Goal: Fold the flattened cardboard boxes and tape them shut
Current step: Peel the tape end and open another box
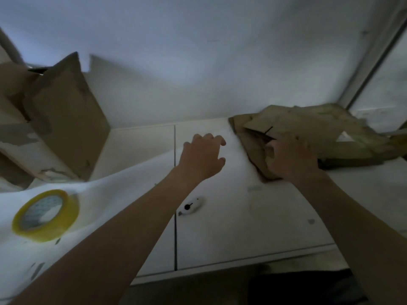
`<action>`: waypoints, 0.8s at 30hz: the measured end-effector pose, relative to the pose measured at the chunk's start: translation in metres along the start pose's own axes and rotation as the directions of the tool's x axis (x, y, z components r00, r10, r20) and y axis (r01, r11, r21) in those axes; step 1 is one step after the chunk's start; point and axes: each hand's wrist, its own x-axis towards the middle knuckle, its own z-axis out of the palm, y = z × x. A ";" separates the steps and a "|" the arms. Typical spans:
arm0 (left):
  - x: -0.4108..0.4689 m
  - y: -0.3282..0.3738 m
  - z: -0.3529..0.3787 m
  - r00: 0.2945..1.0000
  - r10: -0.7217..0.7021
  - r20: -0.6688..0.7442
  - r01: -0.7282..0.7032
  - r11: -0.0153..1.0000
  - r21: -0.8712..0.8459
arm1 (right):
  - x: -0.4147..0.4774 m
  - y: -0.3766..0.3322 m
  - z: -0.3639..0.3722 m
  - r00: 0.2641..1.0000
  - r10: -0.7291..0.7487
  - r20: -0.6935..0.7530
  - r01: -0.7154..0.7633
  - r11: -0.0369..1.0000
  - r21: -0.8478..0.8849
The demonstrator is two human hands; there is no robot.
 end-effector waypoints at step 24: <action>0.058 0.071 0.000 0.991 -0.092 0.102 0.136 0.566 -0.813 | -0.001 -0.004 -0.038 0.878 -0.164 -0.450 0.347 0.866 0.361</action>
